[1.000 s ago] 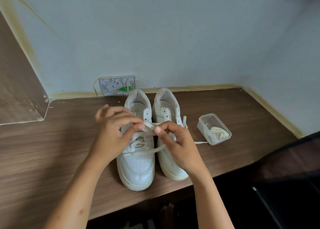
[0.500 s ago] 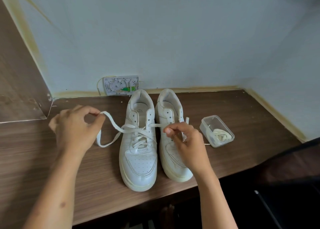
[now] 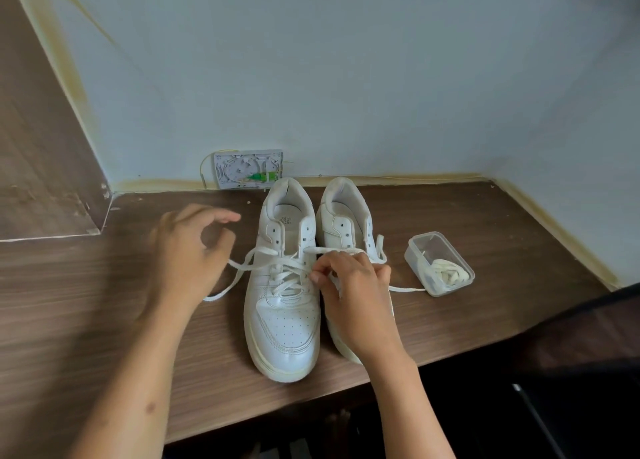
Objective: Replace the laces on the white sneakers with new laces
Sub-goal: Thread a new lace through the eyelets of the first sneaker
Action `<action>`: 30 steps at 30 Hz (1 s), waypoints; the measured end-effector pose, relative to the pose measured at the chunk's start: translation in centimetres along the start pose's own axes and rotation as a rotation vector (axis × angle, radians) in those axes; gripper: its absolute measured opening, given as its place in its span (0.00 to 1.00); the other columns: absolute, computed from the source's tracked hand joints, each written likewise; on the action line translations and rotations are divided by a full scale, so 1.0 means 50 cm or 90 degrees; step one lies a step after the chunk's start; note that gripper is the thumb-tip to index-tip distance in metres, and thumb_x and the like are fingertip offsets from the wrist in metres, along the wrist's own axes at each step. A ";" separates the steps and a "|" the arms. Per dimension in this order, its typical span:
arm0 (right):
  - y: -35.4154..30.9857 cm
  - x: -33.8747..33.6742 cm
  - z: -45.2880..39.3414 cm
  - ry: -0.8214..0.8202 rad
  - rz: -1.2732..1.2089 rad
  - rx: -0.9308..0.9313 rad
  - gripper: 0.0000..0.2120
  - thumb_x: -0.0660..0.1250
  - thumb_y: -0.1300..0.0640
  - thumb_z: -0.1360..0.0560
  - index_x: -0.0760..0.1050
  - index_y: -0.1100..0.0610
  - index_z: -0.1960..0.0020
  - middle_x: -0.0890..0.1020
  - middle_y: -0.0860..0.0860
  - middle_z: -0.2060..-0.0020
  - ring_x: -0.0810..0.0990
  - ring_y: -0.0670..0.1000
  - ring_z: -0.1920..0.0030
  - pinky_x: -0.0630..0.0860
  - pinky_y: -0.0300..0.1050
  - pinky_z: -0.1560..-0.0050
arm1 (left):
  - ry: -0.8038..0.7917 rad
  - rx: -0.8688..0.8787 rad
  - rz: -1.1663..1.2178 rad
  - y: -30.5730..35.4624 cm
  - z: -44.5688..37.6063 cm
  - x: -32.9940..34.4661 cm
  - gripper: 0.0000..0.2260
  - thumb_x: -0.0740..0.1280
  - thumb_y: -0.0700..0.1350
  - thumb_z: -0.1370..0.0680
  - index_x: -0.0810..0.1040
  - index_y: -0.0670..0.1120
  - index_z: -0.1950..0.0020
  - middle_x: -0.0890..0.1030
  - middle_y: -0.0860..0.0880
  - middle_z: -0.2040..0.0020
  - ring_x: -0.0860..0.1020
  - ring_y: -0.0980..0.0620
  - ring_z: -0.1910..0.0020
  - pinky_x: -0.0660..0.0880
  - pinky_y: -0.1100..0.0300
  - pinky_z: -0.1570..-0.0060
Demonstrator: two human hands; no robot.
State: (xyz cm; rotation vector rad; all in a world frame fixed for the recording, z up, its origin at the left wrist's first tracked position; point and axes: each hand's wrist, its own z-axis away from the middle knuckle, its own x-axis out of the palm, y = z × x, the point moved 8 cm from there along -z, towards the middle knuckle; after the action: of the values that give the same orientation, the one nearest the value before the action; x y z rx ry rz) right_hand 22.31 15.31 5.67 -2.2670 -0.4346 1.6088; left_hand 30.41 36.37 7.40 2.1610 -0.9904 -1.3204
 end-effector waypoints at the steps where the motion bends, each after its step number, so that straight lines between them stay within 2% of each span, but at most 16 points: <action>1: 0.000 0.000 0.000 0.005 -0.001 0.000 0.03 0.63 0.52 0.19 0.74 0.47 0.52 0.79 0.42 0.58 0.73 0.46 0.50 0.54 0.45 0.51 | -0.009 0.045 0.032 0.018 0.001 0.009 0.11 0.64 0.47 0.27 0.84 0.53 0.50 0.80 0.57 0.52 0.76 0.49 0.50 0.70 0.49 0.45; 5: -0.004 -0.005 -0.004 0.062 -0.060 -0.002 0.03 0.62 0.53 0.19 0.73 0.47 0.51 0.79 0.43 0.58 0.76 0.47 0.53 0.59 0.46 0.48 | -0.038 0.206 0.073 0.082 0.020 0.052 0.10 0.66 0.53 0.23 0.84 0.54 0.47 0.82 0.57 0.50 0.76 0.52 0.48 0.67 0.52 0.44; 8: -0.014 -0.024 -0.005 0.156 -0.136 -0.005 0.06 0.67 0.58 0.21 0.77 0.46 0.51 0.80 0.41 0.57 0.77 0.42 0.55 0.61 0.39 0.45 | -0.040 0.308 0.060 0.115 0.040 0.078 0.13 0.68 0.56 0.24 0.83 0.54 0.42 0.82 0.58 0.49 0.75 0.52 0.47 0.63 0.55 0.41; 10: -0.019 -0.031 -0.006 0.196 -0.207 -0.010 0.09 0.69 0.62 0.23 0.79 0.47 0.51 0.81 0.41 0.56 0.79 0.42 0.55 0.69 0.44 0.44 | -0.022 0.346 0.049 0.125 0.047 0.085 0.13 0.69 0.54 0.25 0.84 0.53 0.42 0.83 0.59 0.49 0.76 0.52 0.47 0.63 0.55 0.40; 12: -0.022 -0.034 -0.010 0.215 -0.280 -0.004 0.10 0.69 0.66 0.24 0.80 0.52 0.50 0.82 0.42 0.56 0.81 0.43 0.54 0.76 0.47 0.47 | 0.014 0.353 0.054 0.130 0.048 0.079 0.12 0.70 0.53 0.25 0.85 0.51 0.45 0.83 0.57 0.53 0.76 0.53 0.48 0.63 0.54 0.39; 14: -0.023 -0.034 -0.014 0.221 -0.355 0.013 0.09 0.70 0.67 0.25 0.79 0.56 0.48 0.84 0.44 0.57 0.82 0.43 0.53 0.76 0.38 0.49 | 0.047 0.333 0.067 0.130 0.048 0.069 0.11 0.69 0.52 0.25 0.86 0.50 0.48 0.84 0.56 0.56 0.76 0.54 0.50 0.64 0.51 0.38; 18: -0.027 -0.032 -0.016 0.256 -0.376 0.066 0.07 0.68 0.62 0.21 0.75 0.51 0.47 0.83 0.44 0.60 0.82 0.43 0.54 0.75 0.32 0.54 | 0.077 0.255 0.046 0.109 0.038 0.055 0.06 0.70 0.51 0.25 0.86 0.52 0.54 0.84 0.58 0.59 0.77 0.51 0.52 0.63 0.51 0.41; 20: -0.022 -0.022 -0.017 0.261 -0.321 0.089 0.08 0.69 0.57 0.22 0.72 0.46 0.48 0.82 0.41 0.61 0.81 0.39 0.55 0.76 0.38 0.52 | 0.089 0.229 0.007 0.100 0.034 0.055 0.04 0.72 0.50 0.26 0.86 0.52 0.55 0.83 0.58 0.59 0.78 0.50 0.53 0.62 0.53 0.43; 22: -0.023 -0.002 -0.020 0.228 -0.263 0.097 0.12 0.70 0.49 0.24 0.69 0.43 0.45 0.81 0.41 0.60 0.81 0.41 0.56 0.77 0.51 0.48 | 0.103 0.220 -0.036 0.100 0.035 0.058 0.03 0.73 0.50 0.27 0.85 0.53 0.56 0.83 0.59 0.59 0.77 0.51 0.53 0.62 0.53 0.42; 24: -0.023 0.011 -0.019 0.217 -0.241 0.112 0.20 0.71 0.46 0.26 0.65 0.43 0.40 0.80 0.42 0.59 0.81 0.44 0.56 0.77 0.57 0.47 | 0.107 0.225 -0.071 0.103 0.037 0.062 0.03 0.73 0.51 0.27 0.85 0.53 0.58 0.83 0.59 0.58 0.76 0.52 0.53 0.62 0.53 0.41; 27: -0.023 0.015 -0.013 0.248 -0.292 0.127 0.26 0.73 0.50 0.26 0.61 0.45 0.36 0.81 0.42 0.59 0.81 0.44 0.57 0.76 0.60 0.45 | 0.105 0.240 -0.107 0.107 0.038 0.064 0.03 0.72 0.51 0.27 0.85 0.54 0.59 0.82 0.58 0.56 0.76 0.50 0.52 0.64 0.49 0.39; 30: -0.028 0.016 -0.011 0.256 -0.323 0.115 0.26 0.72 0.55 0.25 0.60 0.46 0.35 0.82 0.43 0.59 0.82 0.45 0.57 0.76 0.61 0.45 | 0.104 0.252 -0.134 0.113 0.040 0.065 0.03 0.72 0.51 0.27 0.84 0.53 0.60 0.82 0.58 0.56 0.77 0.48 0.51 0.64 0.47 0.39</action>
State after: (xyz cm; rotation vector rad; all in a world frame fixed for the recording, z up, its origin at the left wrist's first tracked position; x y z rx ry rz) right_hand 22.99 16.88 5.74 -2.0513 -0.6579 0.8845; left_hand 27.62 30.22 8.32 2.6864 -1.0518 -1.0803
